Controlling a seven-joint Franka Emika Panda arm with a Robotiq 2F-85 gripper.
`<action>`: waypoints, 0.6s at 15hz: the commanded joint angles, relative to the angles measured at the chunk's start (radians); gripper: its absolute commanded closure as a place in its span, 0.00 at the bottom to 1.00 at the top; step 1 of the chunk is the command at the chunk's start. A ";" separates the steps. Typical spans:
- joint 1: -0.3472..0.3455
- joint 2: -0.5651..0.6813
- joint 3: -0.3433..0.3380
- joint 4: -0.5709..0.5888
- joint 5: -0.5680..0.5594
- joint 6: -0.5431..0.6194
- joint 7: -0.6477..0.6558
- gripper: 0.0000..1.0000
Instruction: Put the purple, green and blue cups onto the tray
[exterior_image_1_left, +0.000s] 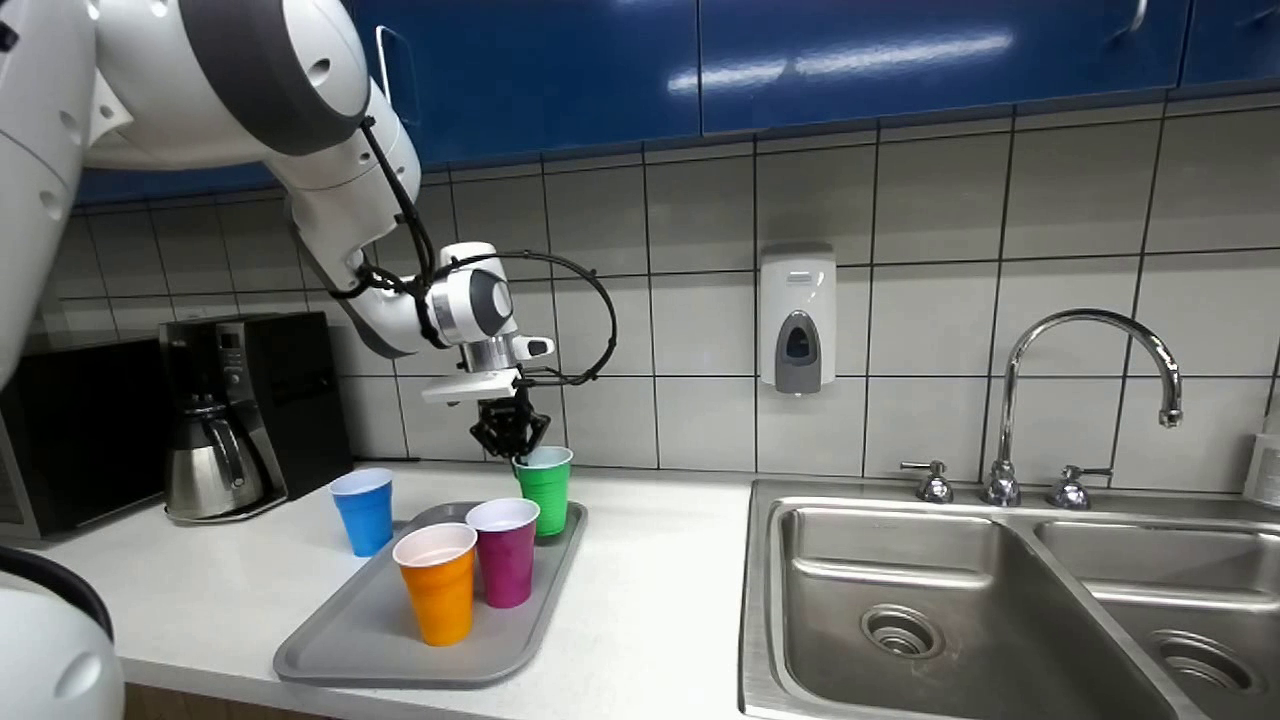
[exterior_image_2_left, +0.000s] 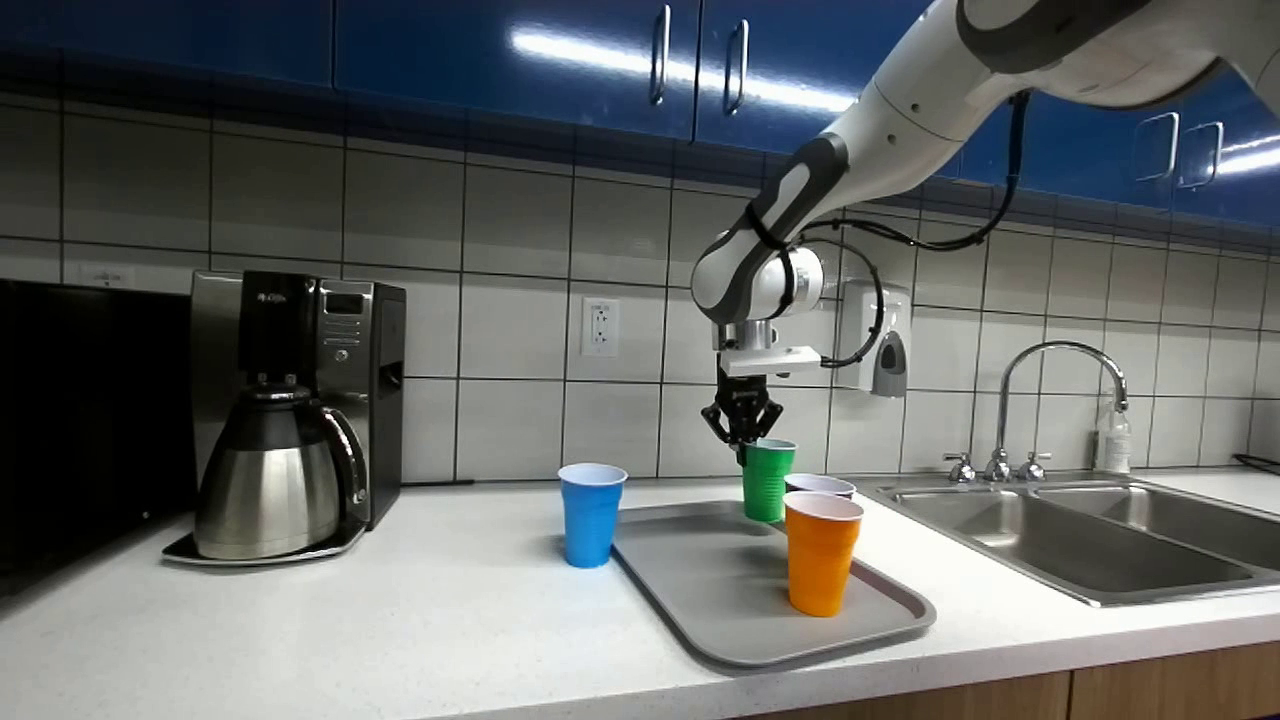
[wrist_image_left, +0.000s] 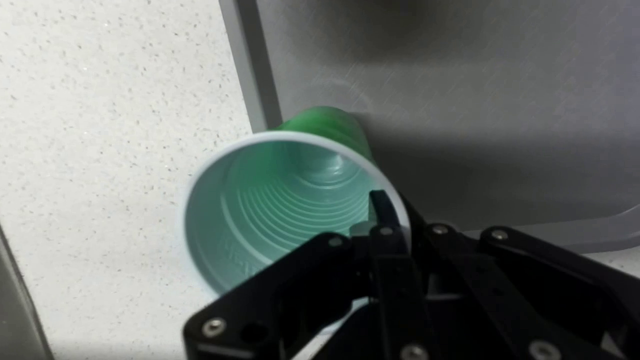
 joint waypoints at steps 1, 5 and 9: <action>-0.008 0.032 0.012 0.040 -0.001 -0.020 -0.030 0.99; -0.001 0.055 0.004 0.047 -0.017 -0.009 -0.026 0.99; 0.000 0.051 0.007 0.046 -0.016 -0.035 -0.039 0.64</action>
